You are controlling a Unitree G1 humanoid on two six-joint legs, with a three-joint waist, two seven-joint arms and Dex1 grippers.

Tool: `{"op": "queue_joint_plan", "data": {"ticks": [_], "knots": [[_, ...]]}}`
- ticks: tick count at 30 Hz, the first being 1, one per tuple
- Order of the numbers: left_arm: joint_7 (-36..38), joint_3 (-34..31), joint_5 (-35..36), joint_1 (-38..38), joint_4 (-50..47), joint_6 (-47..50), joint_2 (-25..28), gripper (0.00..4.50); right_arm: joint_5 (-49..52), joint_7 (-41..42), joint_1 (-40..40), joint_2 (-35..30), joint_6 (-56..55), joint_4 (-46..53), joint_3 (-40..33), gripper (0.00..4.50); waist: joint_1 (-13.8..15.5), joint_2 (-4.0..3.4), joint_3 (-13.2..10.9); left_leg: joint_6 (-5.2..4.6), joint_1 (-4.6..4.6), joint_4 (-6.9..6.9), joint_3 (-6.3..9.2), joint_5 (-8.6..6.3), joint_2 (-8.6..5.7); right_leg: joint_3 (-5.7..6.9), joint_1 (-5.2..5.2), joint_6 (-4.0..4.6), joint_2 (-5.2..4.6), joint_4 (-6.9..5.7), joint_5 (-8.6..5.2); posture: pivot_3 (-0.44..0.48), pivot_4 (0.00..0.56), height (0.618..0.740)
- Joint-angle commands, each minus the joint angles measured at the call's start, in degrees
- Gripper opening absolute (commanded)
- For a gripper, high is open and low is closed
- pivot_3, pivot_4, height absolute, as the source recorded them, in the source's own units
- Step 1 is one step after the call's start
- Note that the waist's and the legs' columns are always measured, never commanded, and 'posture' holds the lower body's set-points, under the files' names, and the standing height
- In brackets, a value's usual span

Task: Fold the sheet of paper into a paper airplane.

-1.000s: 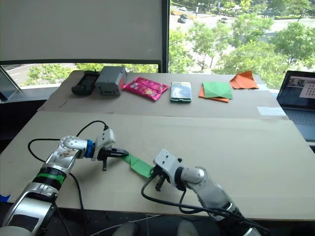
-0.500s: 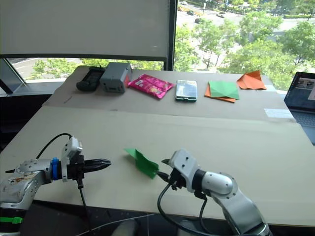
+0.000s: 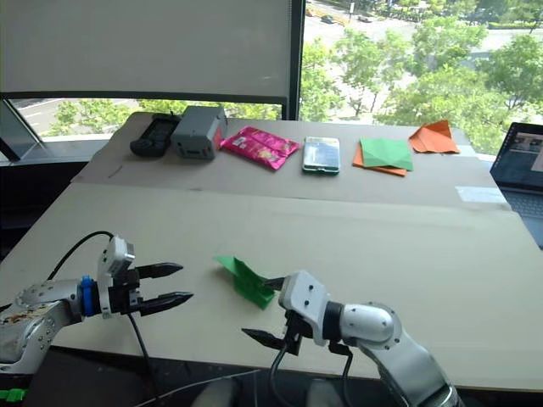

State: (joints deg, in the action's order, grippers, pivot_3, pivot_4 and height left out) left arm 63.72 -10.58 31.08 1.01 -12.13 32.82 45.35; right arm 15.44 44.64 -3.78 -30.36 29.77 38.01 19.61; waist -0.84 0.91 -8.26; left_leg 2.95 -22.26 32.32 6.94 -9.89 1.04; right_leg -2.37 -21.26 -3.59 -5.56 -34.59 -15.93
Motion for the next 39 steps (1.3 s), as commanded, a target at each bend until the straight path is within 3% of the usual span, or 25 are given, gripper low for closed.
{"op": "queue_joint_plan", "data": {"ticks": [1,10,28,35,39], "knots": [[-0.2,0.3,0.3,-0.3,-2.3,0.0,0.9,4.45,1.2,0.8,-1.6,1.4,-1.2,-1.6,1.3,4.5,0.0,0.0,0.0,0.0,0.0,-0.01,0.0,0.0,0.0,0.0,0.0,0.0,0.0,0.0,0.0,0.0,0.15,0.736],[-2.6,-0.1,1.9,-1.5,-5.5,1.1,-0.3,4.45,-4.0,-4.4,-6.8,5.1,0.1,-13.2,1.4,4.5,0.0,-0.04,-0.1,0.03,-0.07,0.02,-0.04,-0.01,-0.04,-0.03,-0.06,0.03,-0.09,0.15,-0.02,0.0,0.15,0.736],[-5.6,1.3,2.5,-1.3,-7.6,2.5,-2.0,4.45,-1.0,-8.1,-11.0,9.6,8.2,-16.1,-2.9,4.5,-0.1,0.02,0.0,0.01,0.03,0.05,-0.04,0.0,-0.01,-0.05,-0.07,0.06,0.01,-0.24,0.08,0.0,0.15,0.736],[-6.2,1.4,3.0,-1.3,-8.5,3.6,-1.2,4.45,4.9,-7.5,-13.7,10.7,12.9,-12.8,-7.0,4.5,-0.1,0.02,0.0,-0.01,0.04,0.05,-0.04,0.01,0.0,-0.05,-0.07,0.06,0.04,-0.31,0.09,0.0,0.15,0.736],[-6.8,1.2,3.0,-0.5,-8.6,4.2,-1.2,4.45,1.3,-8.0,-14.6,8.6,10.4,-14.2,-4.8,4.5,0.0,0.02,0.0,0.0,0.06,0.05,-0.04,0.01,0.0,-0.05,-0.06,0.06,0.04,-0.3,0.08,0.0,0.15,0.736]]}}
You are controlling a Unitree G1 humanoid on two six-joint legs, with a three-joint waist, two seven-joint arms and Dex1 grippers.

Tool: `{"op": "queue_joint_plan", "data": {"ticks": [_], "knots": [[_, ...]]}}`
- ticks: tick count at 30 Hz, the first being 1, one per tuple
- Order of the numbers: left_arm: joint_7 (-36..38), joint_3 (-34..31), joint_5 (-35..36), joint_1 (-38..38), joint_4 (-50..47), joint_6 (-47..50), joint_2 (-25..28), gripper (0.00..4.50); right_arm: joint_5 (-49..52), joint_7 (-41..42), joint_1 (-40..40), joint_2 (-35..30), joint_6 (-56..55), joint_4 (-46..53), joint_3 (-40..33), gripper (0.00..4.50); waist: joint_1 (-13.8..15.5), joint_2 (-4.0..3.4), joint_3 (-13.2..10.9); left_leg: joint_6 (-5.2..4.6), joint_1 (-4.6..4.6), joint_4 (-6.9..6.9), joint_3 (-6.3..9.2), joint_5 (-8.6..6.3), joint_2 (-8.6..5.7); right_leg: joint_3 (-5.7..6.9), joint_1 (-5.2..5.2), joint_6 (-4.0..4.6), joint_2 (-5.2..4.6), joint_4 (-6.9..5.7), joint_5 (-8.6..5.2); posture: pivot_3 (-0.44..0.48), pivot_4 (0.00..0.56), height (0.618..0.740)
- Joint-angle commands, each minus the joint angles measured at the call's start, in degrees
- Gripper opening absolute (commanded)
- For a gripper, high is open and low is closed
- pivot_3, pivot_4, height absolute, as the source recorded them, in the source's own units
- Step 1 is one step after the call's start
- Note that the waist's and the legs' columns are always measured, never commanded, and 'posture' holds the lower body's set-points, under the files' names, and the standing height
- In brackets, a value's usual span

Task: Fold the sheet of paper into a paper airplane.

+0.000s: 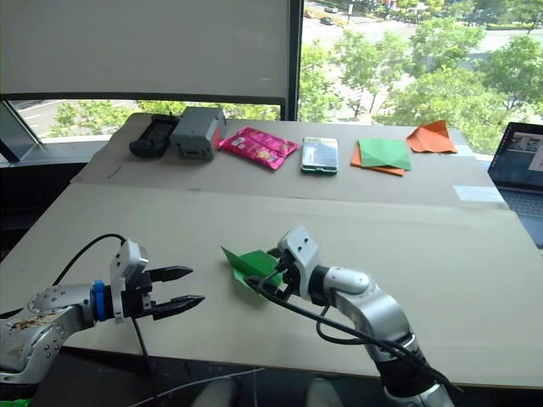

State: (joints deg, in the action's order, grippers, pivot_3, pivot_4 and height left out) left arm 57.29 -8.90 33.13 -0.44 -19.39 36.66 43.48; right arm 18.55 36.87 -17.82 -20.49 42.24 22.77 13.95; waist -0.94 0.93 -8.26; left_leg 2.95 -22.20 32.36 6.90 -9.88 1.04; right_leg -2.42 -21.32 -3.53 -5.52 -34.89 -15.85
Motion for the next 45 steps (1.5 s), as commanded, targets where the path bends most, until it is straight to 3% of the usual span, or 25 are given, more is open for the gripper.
{"op": "queue_joint_plan", "data": {"ticks": [1,10,13,24,38,43,45], "knots": [[-0.5,-0.5,1.0,1.1,-1.3,0.5,0.7,4.45,-2.8,0.1,-0.5,-1.9,-3.1,0.9,1.8,4.5,0.1,0.0,0.0,0.0,-0.01,0.0,0.0,0.0,0.0,0.0,0.0,0.0,-0.01,0.0,0.0,0.0,0.15,0.736],[-0.7,-0.6,1.4,1.2,-1.7,1.0,0.8,4.45,-8.5,-0.6,0.3,-2.8,-9.6,-2.2,5.3,4.5,-0.1,0.01,0.0,0.0,-0.01,0.02,-0.01,0.0,-0.01,0.0,-0.01,0.0,0.0,0.01,0.0,0.0,0.15,0.736],[-0.8,-0.6,1.6,1.3,-1.9,1.1,0.7,4.5,-9.1,-0.5,0.4,-2.7,-10.4,-3.1,5.5,3.68,-0.1,0.01,0.0,0.0,-0.02,0.02,-0.01,0.0,-0.01,-0.01,-0.01,0.0,0.0,0.02,0.0,0.0,0.15,0.736],[-0.9,-0.7,2.3,1.8,-2.7,0.3,0.0,4.5,-10.6,0.1,0.9,-1.9,-11.8,-5.3,6.7,0.02,-0.1,0.01,0.0,-0.01,-0.01,0.03,0.0,0.01,-0.01,0.0,0.01,0.0,0.01,0.0,0.0,0.0,0.15,0.736],[-1.9,-0.2,2.7,1.9,-3.3,0.4,-0.8,4.5,-10.7,-0.4,1.4,-1.4,-10.7,-4.5,6.3,0.02,-0.1,0.02,0.0,-0.01,0.03,0.04,0.0,0.01,-0.01,-0.01,0.05,-0.01,0.02,-0.02,0.0,0.0,0.15,0.736],[-1.9,-0.2,2.7,1.8,-3.1,0.3,-0.8,4.5,-10.1,-0.2,1.0,-1.5,-10.4,-3.3,5.7,1.59,0.0,0.02,0.0,-0.01,0.03,0.04,-0.01,0.01,-0.01,-0.01,0.05,-0.01,0.02,-0.02,0.0,0.0,0.15,0.736],[-1.9,-0.2,2.7,1.8,-3.0,0.2,-0.7,4.5,-9.9,0.1,1.0,-1.7,-10.1,-2.6,5.8,1.59,0.0,0.02,0.0,-0.01,0.02,0.05,-0.01,0.01,-0.01,-0.01,0.05,-0.01,0.02,-0.02,0.0,0.0,0.15,0.736]]}}
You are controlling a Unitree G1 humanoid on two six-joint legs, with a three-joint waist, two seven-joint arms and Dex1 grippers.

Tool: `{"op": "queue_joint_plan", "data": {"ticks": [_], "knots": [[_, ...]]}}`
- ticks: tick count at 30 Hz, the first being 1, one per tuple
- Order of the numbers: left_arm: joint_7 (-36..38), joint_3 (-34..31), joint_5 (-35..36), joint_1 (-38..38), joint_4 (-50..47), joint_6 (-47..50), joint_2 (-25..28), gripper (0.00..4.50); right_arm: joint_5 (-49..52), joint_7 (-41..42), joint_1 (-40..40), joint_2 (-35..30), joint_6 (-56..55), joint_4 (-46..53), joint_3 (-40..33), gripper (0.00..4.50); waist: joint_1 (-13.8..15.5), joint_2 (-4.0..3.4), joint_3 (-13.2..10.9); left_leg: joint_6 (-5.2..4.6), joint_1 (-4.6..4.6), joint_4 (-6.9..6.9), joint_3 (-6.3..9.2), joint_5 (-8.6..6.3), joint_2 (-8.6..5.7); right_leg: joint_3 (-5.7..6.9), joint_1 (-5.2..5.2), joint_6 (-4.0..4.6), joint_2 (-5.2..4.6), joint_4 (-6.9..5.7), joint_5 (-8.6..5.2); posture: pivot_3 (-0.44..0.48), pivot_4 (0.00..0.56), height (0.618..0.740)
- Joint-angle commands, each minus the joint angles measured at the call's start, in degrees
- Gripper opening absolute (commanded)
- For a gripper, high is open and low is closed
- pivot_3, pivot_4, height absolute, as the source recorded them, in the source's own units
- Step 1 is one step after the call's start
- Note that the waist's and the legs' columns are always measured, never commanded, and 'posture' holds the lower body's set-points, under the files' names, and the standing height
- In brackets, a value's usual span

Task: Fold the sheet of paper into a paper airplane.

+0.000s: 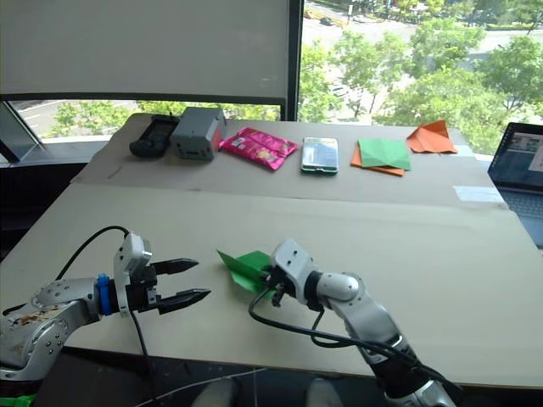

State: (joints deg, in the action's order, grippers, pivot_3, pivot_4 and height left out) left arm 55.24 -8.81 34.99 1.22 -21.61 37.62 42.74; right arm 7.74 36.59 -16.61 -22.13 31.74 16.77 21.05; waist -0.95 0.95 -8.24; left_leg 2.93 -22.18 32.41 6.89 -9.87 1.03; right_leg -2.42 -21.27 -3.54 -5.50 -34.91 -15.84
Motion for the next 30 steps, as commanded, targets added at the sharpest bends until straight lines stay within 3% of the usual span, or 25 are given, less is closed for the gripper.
{"op": "queue_joint_plan", "data": {"ticks": [1,15,16,19,30], "knots": [[0.2,-0.2,0.8,0.1,-0.7,-0.7,0.0,4.5,1.0,0.4,-0.1,-0.1,0.5,3.6,-1.3,1.59,0.0,0.0,0.0,0.0,0.0,0.0,0.0,0.0,0.0,0.0,0.0,0.0,0.0,0.0,0.0,0.0,0.15,0.736],[0.4,-0.5,0.9,0.2,-0.5,-0.8,0.1,4.5,-0.7,0.4,1.7,0.4,-2.5,-1.4,-0.2,1.59,0.0,0.0,0.0,0.0,0.0,0.02,0.0,0.0,0.0,0.0,0.0,0.0,0.0,-0.01,0.0,0.0,0.15,0.736],[0.4,-0.6,0.9,0.2,-0.5,-0.8,0.1,4.5,-0.6,0.4,1.7,0.6,-2.5,-1.3,-0.4,1.06,0.0,0.0,0.0,0.0,0.0,0.02,0.0,0.0,0.0,0.0,0.0,0.0,0.01,-0.01,0.0,0.0,0.15,0.736],[0.6,-0.5,0.8,0.1,-0.6,-1.0,0.2,4.5,-0.5,0.2,1.5,0.9,-2.1,-0.6,-0.7,0.09,0.0,0.0,0.0,0.0,0.02,0.02,0.0,0.0,0.01,0.0,0.0,0.0,0.02,-0.03,0.0,0.0,0.15,0.736],[0.5,0.2,1.7,2.1,-0.4,-0.6,-1.1,4.5,1.3,-1.7,2.3,1.2,0.6,4.2,-4.1,0.04,0.1,0.0,0.0,-0.01,-0.02,0.11,0.0,0.0,0.01,0.0,0.03,0.0,0.02,-0.03,0.0,0.0,0.15,0.736]]}}
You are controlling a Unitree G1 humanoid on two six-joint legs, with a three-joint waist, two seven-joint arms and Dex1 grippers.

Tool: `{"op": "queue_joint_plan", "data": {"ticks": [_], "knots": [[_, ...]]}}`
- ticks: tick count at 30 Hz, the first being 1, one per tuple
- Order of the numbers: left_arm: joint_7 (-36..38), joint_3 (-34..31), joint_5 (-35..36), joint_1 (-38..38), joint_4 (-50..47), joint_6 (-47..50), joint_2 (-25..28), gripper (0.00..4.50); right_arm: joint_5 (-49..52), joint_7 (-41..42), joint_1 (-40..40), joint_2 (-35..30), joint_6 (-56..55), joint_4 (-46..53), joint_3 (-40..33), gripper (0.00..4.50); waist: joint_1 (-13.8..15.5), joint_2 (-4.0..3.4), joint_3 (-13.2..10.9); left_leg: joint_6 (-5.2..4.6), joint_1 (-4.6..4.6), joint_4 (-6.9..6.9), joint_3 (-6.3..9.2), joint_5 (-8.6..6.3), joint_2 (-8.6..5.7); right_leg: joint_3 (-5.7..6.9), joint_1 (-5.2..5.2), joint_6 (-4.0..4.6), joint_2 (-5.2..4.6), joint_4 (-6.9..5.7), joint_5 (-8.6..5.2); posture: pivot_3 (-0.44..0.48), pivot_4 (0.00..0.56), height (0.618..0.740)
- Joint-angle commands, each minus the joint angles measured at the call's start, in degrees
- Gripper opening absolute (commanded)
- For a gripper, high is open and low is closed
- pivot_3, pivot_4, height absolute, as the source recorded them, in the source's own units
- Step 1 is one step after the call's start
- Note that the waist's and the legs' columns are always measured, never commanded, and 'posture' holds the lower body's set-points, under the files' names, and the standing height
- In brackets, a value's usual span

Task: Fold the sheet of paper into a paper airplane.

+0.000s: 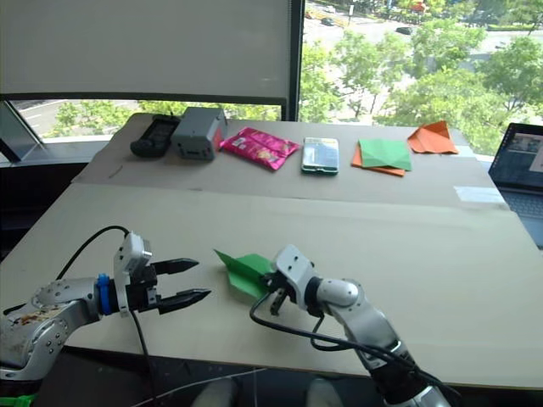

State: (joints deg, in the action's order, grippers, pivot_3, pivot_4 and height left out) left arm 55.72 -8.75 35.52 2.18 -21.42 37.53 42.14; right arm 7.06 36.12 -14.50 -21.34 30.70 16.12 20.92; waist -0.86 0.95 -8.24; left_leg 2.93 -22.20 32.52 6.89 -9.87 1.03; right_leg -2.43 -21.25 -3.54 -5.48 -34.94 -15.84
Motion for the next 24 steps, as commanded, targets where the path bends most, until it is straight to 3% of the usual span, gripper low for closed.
{"op": "queue_joint_plan", "data": {"ticks": [1,3,8,13,17,24], "knots": [[0.0,0.3,1.2,1.4,-0.7,-0.6,-0.6,4.5,2.9,-2.3,0.6,0.6,2.9,6.8,-6.1,0.04,0.0,-0.01,0.0,0.0,0.0,0.02,0.0,0.0,0.0,0.0,0.0,0.0,0.0,0.0,0.0,0.0,0.15,0.736],[-0.1,0.6,1.2,1.8,-0.7,-0.8,-0.8,4.5,4.2,-4.4,1.5,0.9,5.4,10.1,-9.7,0.04,0.1,-0.01,0.0,0.0,-0.02,0.04,0.0,0.0,0.0,-0.01,0.0,-0.01,0.0,0.0,0.0,0.0,0.15,0.736],[-0.1,2.6,-0.8,4.5,-1.1,-3.5,-1.3,4.5,-2.3,-18.6,6.4,1.0,13.0,17.4,-21.9,0.04,0.4,-0.02,0.0,0.01,-0.07,0.11,0.0,-0.01,-0.02,-0.01,0.02,-0.01,-0.02,0.02,0.01,0.0,0.15,0.736],[0.2,4.7,-2.3,6.7,-2.4,-5.5,-1.5,4.5,-5.0,-29.2,6.7,5.9,22.9,18.7,-32.1,0.04,0.0,-0.15,0.1,0.02,-0.07,0.11,-0.01,-0.01,-0.02,-0.02,-0.01,-0.01,-0.02,0.0,0.01,0.0,0.15,0.736],[2.5,7.7,-5.8,7.3,-3.1,-9.5,0.4,4.5,-7.2,-32.8,7.5,6.3,26.0,14.7,-34.8,0.04,-0.3,-0.25,0.1,0.0,-0.05,0.11,-0.01,0.0,-0.01,-0.06,-0.02,-0.01,0.01,-0.03,0.01,0.0,0.15,0.736],[3.6,8.9,-6.4,7.5,-3.1,-10.7,1.3,4.5,-6.8,-31.6,7.8,5.0,27.0,11.3,-34.0,0.04,-0.3,-0.37,0.0,-0.01,-0.09,0.11,-0.04,0.0,-0.02,-0.08,-0.02,0.0,-0.02,0.02,0.0,0.0,0.15,0.736]]}}
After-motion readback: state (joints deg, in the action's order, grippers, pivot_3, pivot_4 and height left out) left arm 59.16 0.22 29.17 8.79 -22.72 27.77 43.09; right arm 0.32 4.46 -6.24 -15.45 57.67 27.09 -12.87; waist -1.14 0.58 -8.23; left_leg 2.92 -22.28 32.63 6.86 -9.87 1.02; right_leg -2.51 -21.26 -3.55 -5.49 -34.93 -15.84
